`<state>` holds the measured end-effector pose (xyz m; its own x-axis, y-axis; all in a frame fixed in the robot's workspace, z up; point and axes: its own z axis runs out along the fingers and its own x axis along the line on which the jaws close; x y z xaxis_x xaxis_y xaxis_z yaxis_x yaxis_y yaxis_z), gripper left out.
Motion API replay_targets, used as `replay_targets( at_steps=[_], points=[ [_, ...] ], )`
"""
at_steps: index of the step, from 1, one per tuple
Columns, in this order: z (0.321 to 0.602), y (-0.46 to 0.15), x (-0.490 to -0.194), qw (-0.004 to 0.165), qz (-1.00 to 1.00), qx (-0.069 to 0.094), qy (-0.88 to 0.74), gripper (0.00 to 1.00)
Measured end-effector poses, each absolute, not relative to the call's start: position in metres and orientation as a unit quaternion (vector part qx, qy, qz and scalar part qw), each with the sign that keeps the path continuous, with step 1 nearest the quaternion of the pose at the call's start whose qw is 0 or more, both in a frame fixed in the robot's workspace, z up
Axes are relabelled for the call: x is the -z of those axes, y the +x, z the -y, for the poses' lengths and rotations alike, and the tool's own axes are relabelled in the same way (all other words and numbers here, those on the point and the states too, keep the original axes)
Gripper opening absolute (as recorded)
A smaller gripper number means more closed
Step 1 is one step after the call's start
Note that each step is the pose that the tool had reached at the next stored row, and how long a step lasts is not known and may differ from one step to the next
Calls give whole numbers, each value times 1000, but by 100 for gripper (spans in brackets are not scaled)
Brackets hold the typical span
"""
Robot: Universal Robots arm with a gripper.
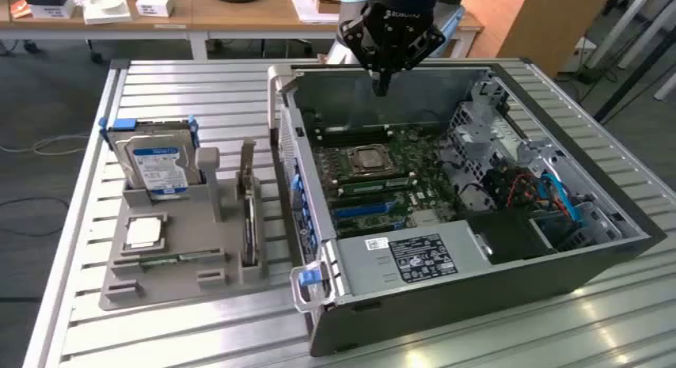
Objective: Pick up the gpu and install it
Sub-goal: 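Reach for the gpu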
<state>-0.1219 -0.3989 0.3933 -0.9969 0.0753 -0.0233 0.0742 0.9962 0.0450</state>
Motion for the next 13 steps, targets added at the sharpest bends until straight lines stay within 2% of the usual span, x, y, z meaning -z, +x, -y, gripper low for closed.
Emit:
replay_targets(
  at_steps=[13],
  points=[
    [399, -123, -393, 13, -999, -22, 38, 11]
  ],
)
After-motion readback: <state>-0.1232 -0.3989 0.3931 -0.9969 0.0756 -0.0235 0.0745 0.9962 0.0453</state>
